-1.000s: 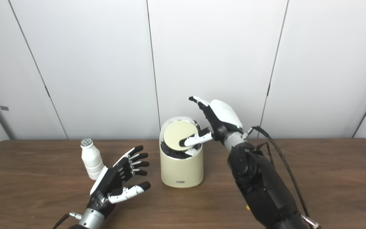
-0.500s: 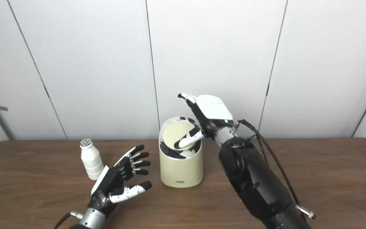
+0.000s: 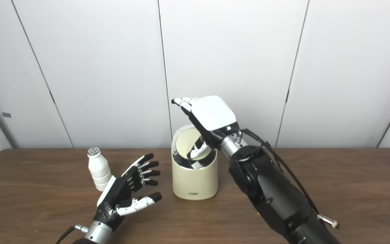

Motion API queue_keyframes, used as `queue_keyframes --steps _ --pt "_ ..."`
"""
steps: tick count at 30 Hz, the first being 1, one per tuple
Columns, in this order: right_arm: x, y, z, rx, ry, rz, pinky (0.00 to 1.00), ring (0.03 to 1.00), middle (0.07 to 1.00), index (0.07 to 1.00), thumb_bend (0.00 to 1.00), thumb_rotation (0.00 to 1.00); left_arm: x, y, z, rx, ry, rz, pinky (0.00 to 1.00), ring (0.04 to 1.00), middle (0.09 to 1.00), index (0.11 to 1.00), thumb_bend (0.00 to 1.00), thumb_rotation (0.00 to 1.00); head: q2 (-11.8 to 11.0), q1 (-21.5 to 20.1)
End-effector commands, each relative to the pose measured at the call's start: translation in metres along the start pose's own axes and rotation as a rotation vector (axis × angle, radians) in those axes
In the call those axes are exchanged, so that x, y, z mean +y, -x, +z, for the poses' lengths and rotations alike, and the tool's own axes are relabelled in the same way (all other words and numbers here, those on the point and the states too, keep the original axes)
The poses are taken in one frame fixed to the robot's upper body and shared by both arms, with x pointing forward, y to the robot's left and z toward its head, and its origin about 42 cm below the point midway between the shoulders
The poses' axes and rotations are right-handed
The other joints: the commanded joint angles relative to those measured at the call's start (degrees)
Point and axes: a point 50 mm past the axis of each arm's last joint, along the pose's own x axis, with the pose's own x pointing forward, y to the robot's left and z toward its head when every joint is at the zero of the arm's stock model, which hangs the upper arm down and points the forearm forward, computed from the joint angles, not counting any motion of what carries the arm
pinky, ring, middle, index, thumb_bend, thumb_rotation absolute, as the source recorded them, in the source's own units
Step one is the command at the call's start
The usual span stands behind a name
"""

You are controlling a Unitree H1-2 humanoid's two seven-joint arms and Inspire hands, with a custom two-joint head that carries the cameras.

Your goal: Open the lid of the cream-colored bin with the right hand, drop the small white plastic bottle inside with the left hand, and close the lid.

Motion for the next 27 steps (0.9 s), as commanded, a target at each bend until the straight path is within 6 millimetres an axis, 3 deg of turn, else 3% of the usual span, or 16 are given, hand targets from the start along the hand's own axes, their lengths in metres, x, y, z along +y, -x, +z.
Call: queue_keyframes --steps 1,5,8,15,27 --pt "-0.008 -0.002 -0.012 0.029 0.047 -0.016 0.71 0.833 0.884 0.88 0.93 0.13 0.003 -0.009 0.015 -0.063 -0.008 0.005 0.69 0.787 0.857 0.925 0.75 0.2 0.08 0.03" --pt "-0.012 -0.002 -0.014 0.056 -0.02 -0.011 0.71 0.827 0.885 0.882 0.93 0.14 0.004 -0.008 0.016 -0.062 -0.005 0.005 0.69 0.785 0.856 0.924 0.75 0.19 0.12 0.12" --pt "-0.017 -0.002 -0.015 0.116 -0.165 0.011 0.73 0.838 0.903 0.895 0.9 0.17 0.005 -0.008 0.016 -0.06 -0.002 0.003 0.69 0.785 0.856 0.923 0.74 0.18 0.03 -0.06" --pt "-0.032 -0.001 -0.027 0.185 -0.41 -0.029 0.67 0.831 0.877 0.88 0.86 0.22 0.006 -0.007 0.015 -0.057 -0.013 0.003 0.69 0.781 0.848 0.919 0.75 0.19 0.19 -0.13" --pt "-0.056 0.015 -0.05 0.24 -0.563 -0.181 0.57 0.757 0.828 0.846 0.86 0.27 0.006 -0.007 0.014 -0.052 -0.012 -0.002 0.69 0.782 0.851 0.924 0.75 0.2 0.11 -0.47"
